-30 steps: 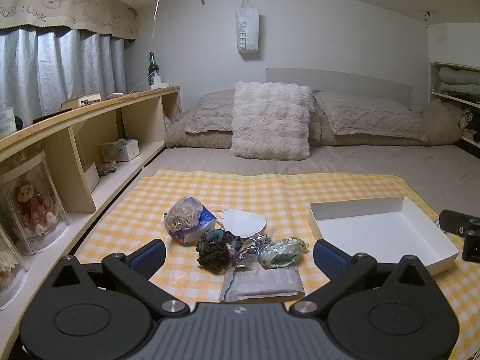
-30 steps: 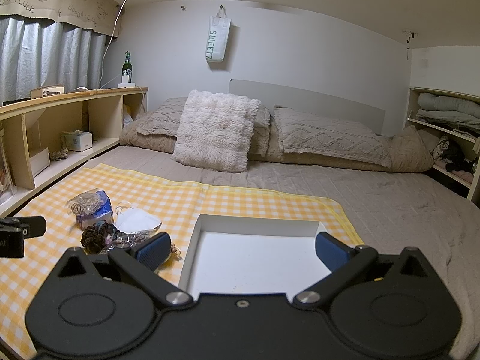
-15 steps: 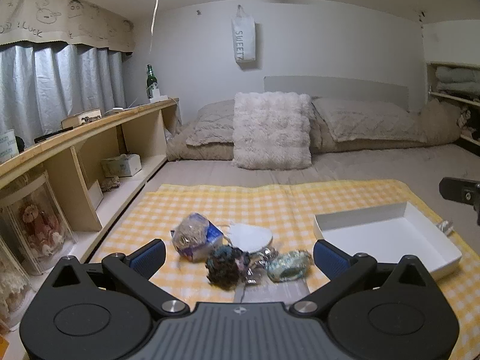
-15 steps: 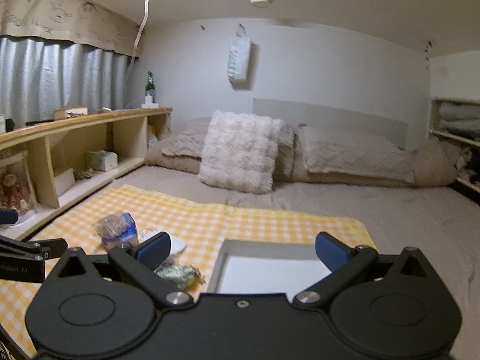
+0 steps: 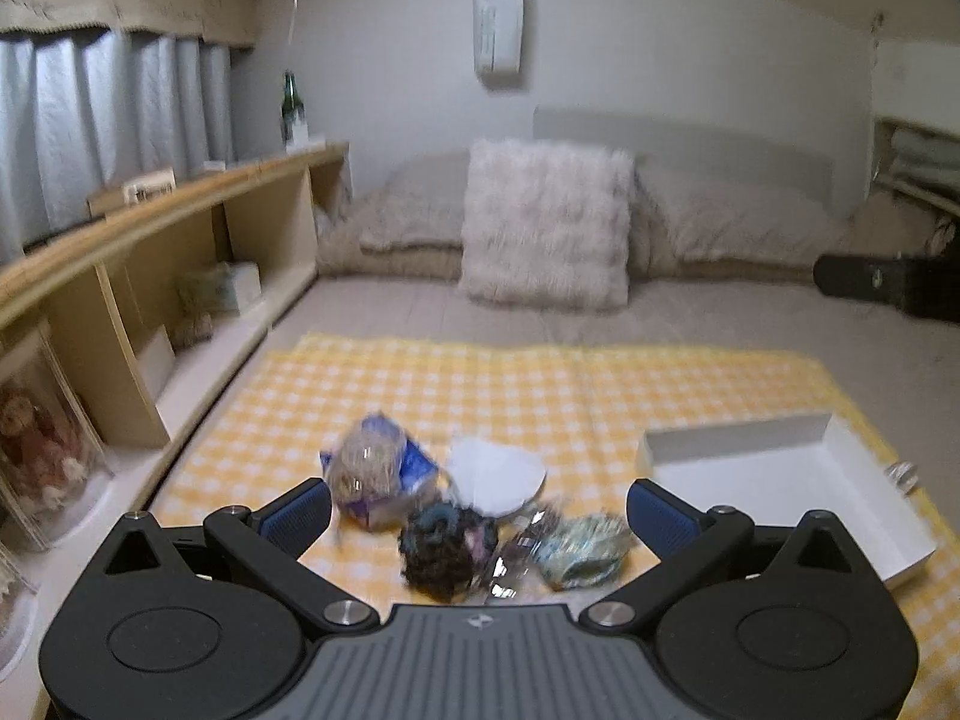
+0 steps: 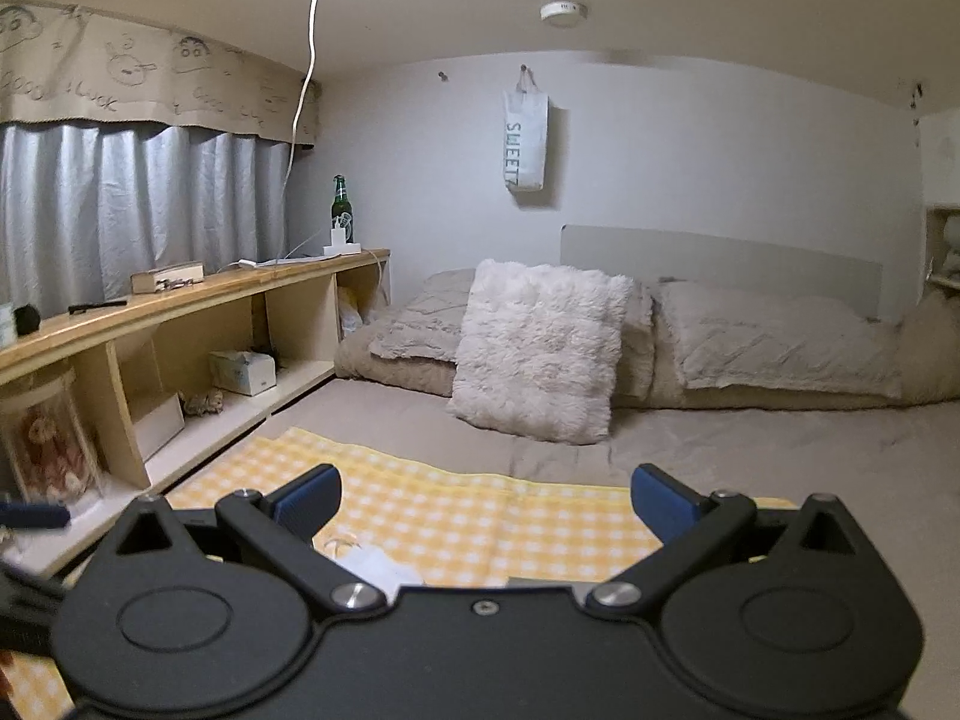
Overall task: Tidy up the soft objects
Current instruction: 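Grasp the grey cushion packet with left tool while right tool grasps the floral pouch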
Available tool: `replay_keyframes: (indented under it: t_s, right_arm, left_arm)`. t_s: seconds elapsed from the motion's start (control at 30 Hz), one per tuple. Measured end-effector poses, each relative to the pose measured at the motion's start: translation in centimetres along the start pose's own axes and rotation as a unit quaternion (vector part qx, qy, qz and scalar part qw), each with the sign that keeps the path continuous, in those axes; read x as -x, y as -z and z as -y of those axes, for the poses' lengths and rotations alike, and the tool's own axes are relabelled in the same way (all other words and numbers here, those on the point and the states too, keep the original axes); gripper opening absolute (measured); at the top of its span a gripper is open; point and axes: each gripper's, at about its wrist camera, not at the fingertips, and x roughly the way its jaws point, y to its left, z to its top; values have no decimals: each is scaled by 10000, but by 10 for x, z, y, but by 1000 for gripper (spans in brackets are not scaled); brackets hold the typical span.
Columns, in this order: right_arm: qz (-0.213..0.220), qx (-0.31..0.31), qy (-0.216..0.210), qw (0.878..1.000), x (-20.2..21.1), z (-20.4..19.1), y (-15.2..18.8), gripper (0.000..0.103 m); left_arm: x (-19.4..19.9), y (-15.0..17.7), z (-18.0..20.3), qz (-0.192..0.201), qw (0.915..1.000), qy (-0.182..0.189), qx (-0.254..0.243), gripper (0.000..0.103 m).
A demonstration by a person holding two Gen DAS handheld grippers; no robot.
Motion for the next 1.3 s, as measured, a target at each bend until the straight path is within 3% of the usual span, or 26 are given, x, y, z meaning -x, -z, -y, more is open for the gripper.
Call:
replay_keyframes:
  t_s: [0.1,0.27,0.4,0.57,0.67,0.8,1.07,1.17,1.3]
  right_arm:
    - [-261,-114,-99,9995,-29,-1,9,103]
    - [-813,-63,-373,9960,-77,0,27,103]
    - [-1231,117,-526,9909,-113,1,40,87]
    - [-1816,56,-1002,9782,-150,-2,58,80]
    - [-2183,148,-1237,9679,-170,-12,70,78]
    - [-2595,254,-1513,9535,-191,-24,84,72]
    - [-3553,150,-1775,9176,-234,-37,115,68]
    - [-3763,106,-1787,9090,-249,-39,126,68]
    - [-3958,113,-1794,9005,-266,-41,139,70]
  left_arm:
    - [-33,10,-1,-304,9994,-8,-152,103]
    - [-78,27,-8,-1163,9911,597,-268,102]
    - [-91,39,-7,-1581,9749,1502,-439,96]
    - [-106,51,10,-1855,9484,2391,-950,92]
    - [-119,59,25,-2122,9275,2785,-1307,92]
    - [-143,62,40,-2258,9180,2804,-1667,93]
    - [-187,65,41,-1775,9199,2699,-2225,98]
    - [-200,70,39,-1718,9101,2783,-2546,99]
    - [-206,84,34,-2011,8884,2851,-2984,99]
